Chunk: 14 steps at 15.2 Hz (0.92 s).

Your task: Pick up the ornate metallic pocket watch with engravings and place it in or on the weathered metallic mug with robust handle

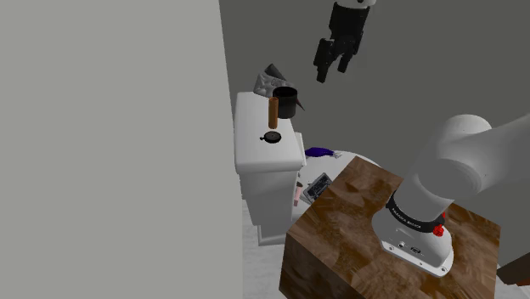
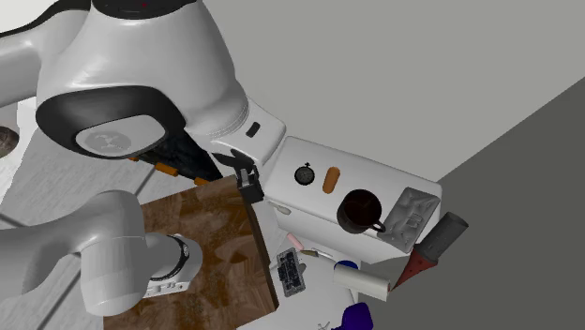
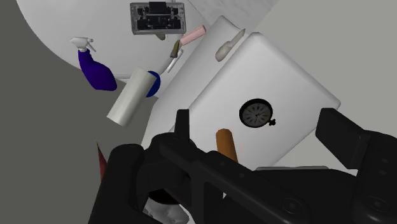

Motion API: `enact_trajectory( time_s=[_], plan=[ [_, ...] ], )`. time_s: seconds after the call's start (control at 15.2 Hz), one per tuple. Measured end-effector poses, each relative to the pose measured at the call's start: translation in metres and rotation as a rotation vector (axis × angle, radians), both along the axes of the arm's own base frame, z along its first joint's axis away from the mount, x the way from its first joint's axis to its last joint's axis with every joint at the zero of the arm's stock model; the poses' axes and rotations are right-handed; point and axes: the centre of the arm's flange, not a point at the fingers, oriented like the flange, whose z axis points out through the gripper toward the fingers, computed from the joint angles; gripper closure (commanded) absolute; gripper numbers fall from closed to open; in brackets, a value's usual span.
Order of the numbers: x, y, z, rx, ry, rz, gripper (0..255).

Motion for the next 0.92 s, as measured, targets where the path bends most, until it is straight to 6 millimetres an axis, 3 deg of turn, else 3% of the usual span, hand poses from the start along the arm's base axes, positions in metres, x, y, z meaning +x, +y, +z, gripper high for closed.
enact_trajectory(
  time_s=[0.13,0.4,0.92],
  plan=[
    [0.004,0.002,-0.006,0.001,0.003,0.0,0],
    [0.032,0.01,-0.037,0.01,0.022,-0.002,0],
    [0.097,0.034,-0.126,0.029,0.065,-0.005,0]
  ],
)
